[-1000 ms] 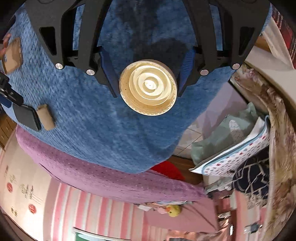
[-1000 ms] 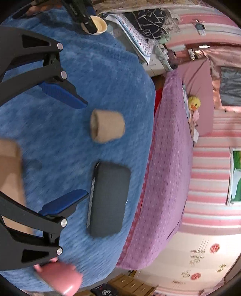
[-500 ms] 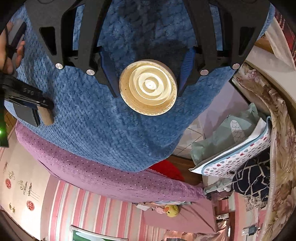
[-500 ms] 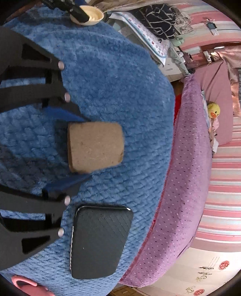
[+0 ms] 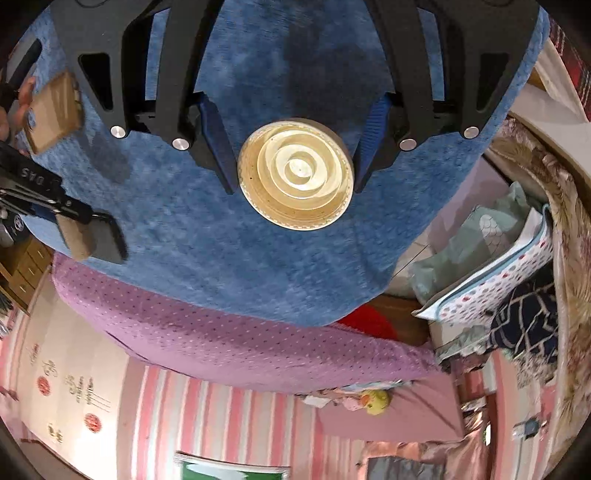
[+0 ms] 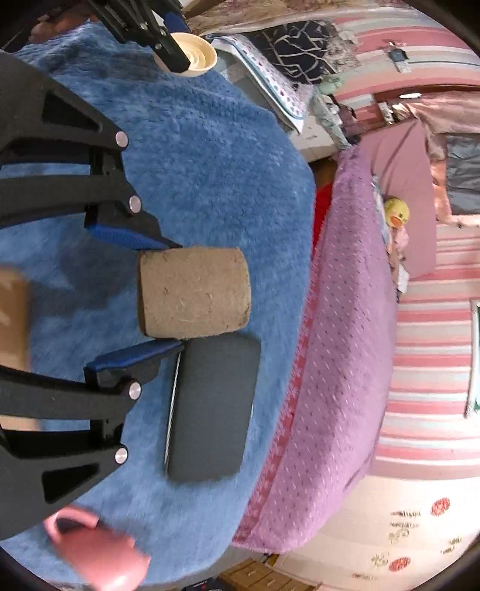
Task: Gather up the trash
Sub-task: 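Carry the white dish and brown roll over the light-blue basket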
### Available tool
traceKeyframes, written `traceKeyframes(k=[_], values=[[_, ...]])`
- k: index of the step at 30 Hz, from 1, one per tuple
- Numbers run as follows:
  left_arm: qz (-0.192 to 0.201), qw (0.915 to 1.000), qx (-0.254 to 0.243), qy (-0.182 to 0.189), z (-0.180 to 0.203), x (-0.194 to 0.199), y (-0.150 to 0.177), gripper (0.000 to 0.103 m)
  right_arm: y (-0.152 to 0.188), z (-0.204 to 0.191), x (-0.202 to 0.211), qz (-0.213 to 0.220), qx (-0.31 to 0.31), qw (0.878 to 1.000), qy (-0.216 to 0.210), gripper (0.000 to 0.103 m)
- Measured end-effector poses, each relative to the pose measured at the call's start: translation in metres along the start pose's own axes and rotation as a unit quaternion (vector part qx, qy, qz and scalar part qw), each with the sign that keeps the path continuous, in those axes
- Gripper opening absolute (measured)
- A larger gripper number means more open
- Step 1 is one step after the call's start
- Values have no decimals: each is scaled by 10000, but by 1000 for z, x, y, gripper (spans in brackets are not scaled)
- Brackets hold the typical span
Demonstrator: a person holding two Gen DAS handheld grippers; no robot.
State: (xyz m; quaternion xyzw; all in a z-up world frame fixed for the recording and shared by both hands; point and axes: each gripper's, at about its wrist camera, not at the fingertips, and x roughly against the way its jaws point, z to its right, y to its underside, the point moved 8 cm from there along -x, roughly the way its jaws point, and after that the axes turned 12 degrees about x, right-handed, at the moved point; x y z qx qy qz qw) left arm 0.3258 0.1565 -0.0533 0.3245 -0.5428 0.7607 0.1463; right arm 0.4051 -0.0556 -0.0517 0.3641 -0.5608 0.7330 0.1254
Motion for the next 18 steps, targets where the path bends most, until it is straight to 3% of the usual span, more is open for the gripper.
traceKeyframes(k=[9,18], values=[[-53,9967,-527,621,84,35,31,61,55,82,92,204,-372,9974,582,46],[-142,9851,-1175,1247,175,73,88,61,140,160,181,238,-946,9885,1154,46]])
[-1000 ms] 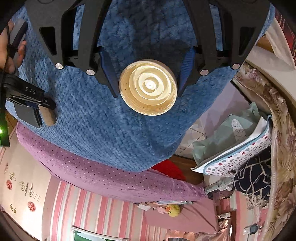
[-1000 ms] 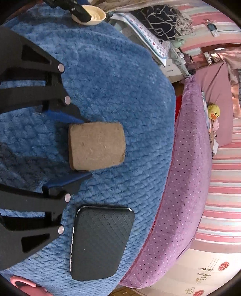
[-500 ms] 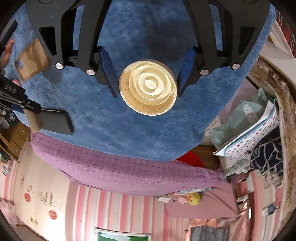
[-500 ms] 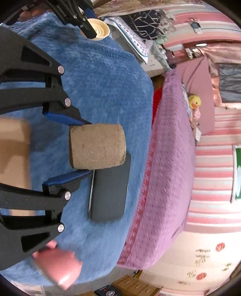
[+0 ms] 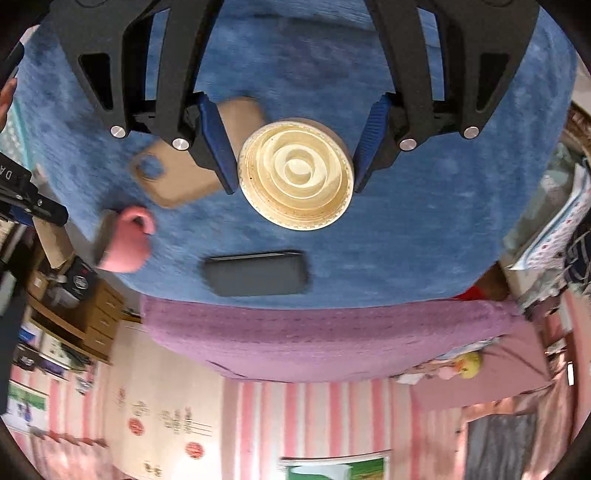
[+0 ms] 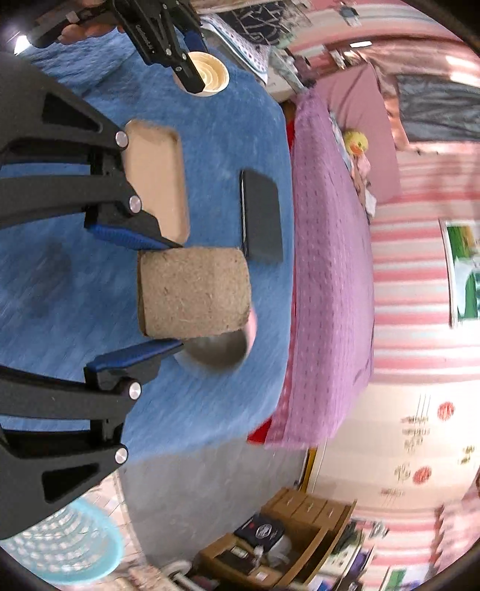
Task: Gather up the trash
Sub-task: 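Carry the white dish and brown roll over the light-blue basket, then open both grippers to drop the dish and roll into the basket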
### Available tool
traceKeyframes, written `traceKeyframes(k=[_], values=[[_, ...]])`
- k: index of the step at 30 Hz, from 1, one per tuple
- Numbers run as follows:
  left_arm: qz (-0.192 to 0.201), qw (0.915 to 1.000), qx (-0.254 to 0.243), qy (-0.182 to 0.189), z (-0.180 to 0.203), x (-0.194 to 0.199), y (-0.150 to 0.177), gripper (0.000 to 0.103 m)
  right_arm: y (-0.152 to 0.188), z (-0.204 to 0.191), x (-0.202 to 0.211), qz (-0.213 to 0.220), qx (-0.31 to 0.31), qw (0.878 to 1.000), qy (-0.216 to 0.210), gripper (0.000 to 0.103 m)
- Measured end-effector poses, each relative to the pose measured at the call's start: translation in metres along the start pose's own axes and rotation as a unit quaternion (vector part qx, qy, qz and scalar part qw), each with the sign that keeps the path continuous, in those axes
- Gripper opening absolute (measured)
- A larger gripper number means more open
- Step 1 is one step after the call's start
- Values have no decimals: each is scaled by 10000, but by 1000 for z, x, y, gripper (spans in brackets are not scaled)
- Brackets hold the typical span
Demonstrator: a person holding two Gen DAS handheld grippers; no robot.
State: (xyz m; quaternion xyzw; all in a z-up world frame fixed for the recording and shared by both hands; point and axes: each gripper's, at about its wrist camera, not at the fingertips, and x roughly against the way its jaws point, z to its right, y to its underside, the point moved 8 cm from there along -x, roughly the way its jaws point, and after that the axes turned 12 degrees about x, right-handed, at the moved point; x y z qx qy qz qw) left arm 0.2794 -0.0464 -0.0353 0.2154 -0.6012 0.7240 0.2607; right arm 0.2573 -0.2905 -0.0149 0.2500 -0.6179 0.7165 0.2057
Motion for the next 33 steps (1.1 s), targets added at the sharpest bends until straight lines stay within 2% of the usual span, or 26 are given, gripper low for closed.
traceKeyframes(k=[2,8,13,19,24,29,33], values=[[-50,9997,-38,220,21,4,8,61,14,20,13,32,-161,9998,113,46],[-20,9982,-185,579,70,14,27,61,55,79,47,141,-572,9967,560,46],[28,9969,-371,698,101,19,43,61,88,119,57,193,-703,9927,958,46],[50,9948,-588,830,135,20,57,61,100,151,61,153,-761,9907,1119,46],[-67,9927,-585,1049,168,16,63,61,111,169,64,86,-798,9896,1194,46],[61,9895,-973,1071,212,21,78,61,122,192,75,39,-673,9876,1417,47],[-167,9858,-865,1426,250,21,95,61,136,213,84,-4,-593,9855,1588,47]])
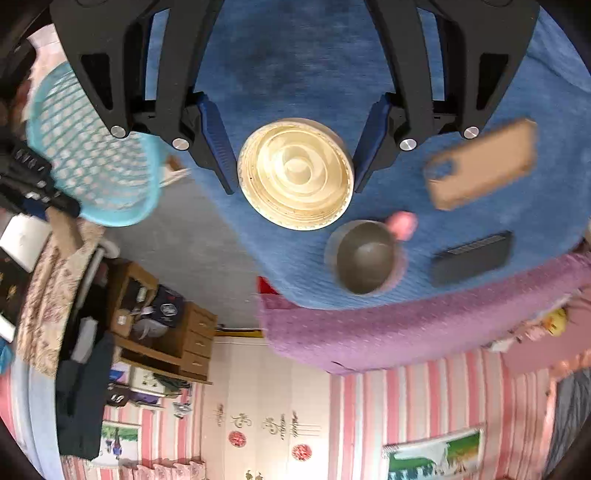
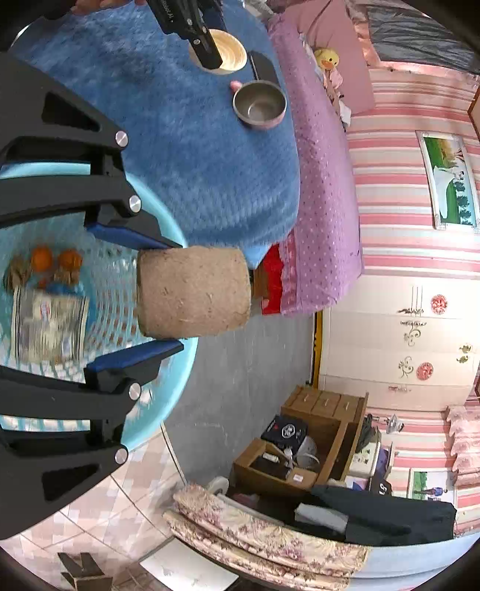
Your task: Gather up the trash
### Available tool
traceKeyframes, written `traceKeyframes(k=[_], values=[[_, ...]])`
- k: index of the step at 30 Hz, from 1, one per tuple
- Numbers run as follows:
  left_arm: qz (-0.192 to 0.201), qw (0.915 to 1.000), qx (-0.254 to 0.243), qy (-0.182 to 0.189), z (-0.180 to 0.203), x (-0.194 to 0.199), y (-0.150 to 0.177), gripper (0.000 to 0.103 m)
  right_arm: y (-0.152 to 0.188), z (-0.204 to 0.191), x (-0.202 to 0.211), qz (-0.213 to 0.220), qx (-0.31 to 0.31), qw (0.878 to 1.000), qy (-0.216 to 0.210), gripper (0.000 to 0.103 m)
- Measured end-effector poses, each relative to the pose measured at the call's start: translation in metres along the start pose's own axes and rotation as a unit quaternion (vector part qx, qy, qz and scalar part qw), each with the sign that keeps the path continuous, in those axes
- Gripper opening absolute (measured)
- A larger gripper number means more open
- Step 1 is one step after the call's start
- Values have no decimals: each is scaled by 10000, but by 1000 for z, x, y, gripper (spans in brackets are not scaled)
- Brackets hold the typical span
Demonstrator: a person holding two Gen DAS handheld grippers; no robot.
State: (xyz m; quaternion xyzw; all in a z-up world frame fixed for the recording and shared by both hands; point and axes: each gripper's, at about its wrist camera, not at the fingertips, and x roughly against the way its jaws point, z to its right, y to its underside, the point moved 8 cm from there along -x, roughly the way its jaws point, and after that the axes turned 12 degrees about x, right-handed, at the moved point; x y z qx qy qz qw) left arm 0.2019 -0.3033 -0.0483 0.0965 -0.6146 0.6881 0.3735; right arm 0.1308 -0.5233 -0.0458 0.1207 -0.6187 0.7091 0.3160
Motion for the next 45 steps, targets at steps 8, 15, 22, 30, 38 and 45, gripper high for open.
traceKeyframes(k=[8,15,22,30,38,45], values=[[-96,9977,-510,448,95,-12,23,61,22,45,-1,-156,-232,9996,0,47],[-262,9938,-804,724,151,-23,37,61,38,71,-2,-243,-266,9993,125,47],[-425,9937,-758,701,159,-40,40,61,40,70,-2,-228,-347,9991,77,47],[-506,9950,-656,563,147,-53,40,71,40,62,-6,-250,-330,9991,2,49],[-253,9977,-497,384,129,-44,27,88,42,62,-15,-322,-400,9987,16,71],[-120,9996,-156,196,89,-27,16,92,42,59,-17,-402,-402,9983,86,87]])
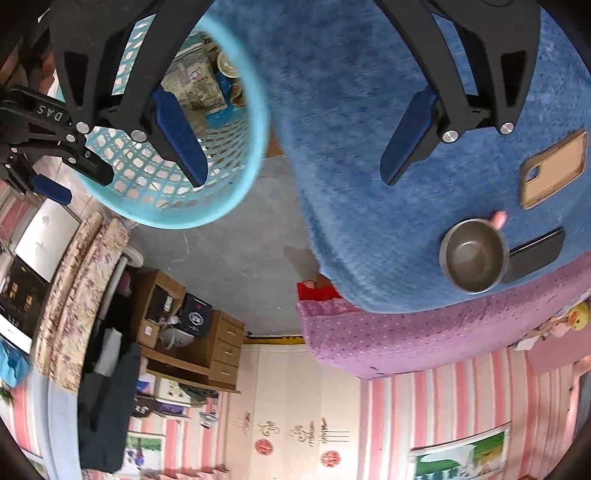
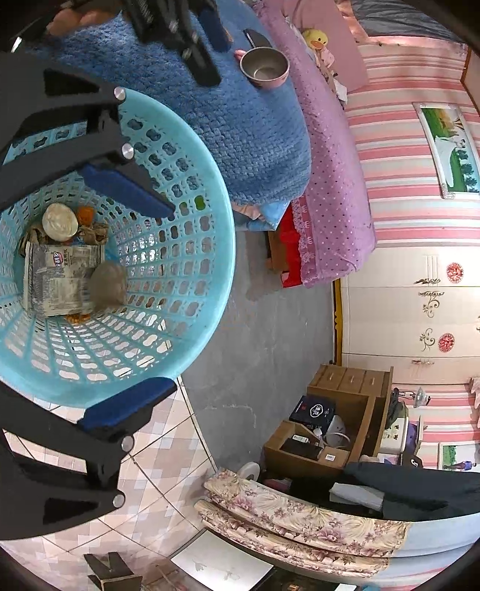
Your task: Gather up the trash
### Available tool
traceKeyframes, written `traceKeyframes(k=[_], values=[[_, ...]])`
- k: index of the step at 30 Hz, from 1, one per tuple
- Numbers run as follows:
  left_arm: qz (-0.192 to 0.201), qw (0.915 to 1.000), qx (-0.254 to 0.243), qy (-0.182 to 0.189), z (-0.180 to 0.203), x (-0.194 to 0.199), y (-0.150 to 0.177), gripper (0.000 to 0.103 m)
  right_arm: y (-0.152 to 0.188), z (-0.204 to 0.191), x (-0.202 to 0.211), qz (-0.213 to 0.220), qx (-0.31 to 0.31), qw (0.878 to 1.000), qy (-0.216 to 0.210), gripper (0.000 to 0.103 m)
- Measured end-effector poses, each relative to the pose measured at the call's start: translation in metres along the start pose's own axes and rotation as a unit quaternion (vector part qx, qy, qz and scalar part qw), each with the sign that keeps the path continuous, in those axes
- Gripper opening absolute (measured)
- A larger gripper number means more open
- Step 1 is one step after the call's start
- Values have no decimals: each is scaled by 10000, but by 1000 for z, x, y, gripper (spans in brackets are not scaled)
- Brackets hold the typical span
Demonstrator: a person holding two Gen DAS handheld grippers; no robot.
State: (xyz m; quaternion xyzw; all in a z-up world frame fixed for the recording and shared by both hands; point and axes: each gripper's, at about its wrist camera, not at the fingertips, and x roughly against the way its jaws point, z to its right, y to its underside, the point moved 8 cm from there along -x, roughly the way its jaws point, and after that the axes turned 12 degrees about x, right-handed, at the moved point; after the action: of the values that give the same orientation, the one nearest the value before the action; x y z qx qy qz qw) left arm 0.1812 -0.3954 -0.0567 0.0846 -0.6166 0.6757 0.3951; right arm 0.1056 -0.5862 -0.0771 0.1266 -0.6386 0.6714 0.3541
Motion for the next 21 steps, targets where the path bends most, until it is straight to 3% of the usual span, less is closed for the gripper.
traceKeyframes(k=[7,12,21], values=[[258,9994,65,-234,-36,40,-3,95,-2,-23,11,103,-37,9997,-234,90],[507,9979,125,-388,-67,90,-5,97,-16,-46,46,516,-152,9978,-393,94],[903,9940,190,-580,-116,172,15,97,-11,-104,107,803,-72,9953,-534,94]])
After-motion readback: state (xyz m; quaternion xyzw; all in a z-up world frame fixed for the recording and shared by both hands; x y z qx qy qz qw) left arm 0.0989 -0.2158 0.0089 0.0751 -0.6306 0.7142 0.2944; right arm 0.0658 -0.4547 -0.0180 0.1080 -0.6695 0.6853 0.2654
